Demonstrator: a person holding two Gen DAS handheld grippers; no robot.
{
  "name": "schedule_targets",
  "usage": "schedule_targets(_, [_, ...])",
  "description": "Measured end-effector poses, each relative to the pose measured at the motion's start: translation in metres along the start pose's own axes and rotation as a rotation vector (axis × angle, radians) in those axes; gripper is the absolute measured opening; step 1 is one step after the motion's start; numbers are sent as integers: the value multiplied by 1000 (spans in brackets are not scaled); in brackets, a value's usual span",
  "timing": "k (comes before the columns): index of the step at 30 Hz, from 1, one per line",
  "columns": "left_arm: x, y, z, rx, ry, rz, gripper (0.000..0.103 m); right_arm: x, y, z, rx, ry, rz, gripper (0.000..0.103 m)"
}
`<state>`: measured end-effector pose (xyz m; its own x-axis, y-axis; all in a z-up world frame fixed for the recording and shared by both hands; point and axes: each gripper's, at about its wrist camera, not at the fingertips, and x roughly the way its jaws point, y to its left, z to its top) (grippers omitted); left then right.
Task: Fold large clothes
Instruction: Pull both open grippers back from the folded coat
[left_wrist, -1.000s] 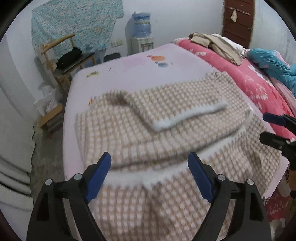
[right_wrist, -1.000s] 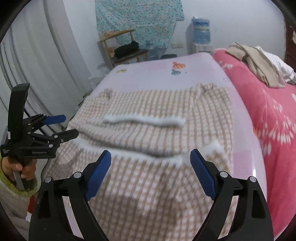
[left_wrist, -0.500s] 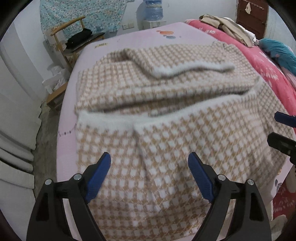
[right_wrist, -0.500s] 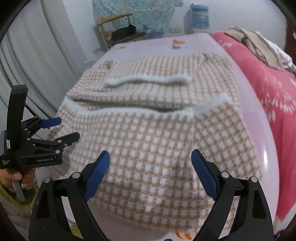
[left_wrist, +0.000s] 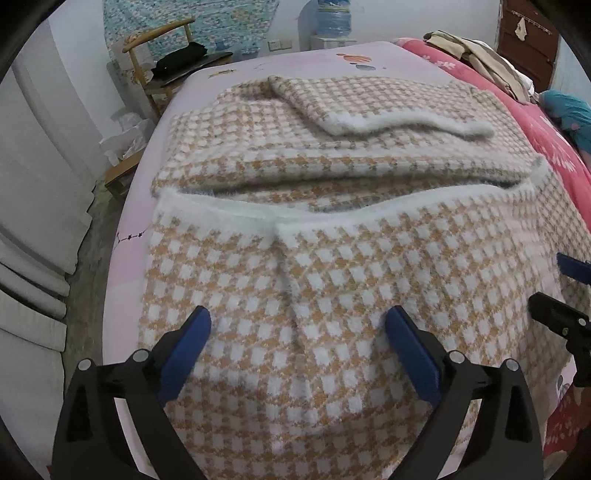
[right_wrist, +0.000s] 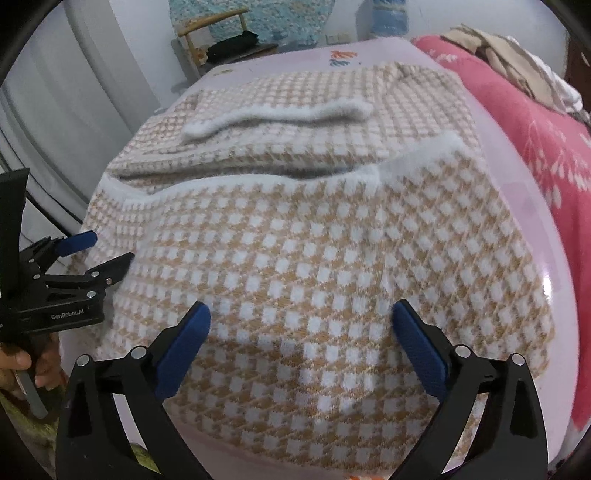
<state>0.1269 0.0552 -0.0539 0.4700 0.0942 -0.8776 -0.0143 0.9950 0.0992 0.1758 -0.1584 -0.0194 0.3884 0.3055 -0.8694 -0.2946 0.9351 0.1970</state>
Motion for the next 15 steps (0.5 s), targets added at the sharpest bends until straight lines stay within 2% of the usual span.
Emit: schedule_targets(15, [1, 2, 1, -15, -1, 1, 96, 4, 2, 3, -7, 9, -18, 95])
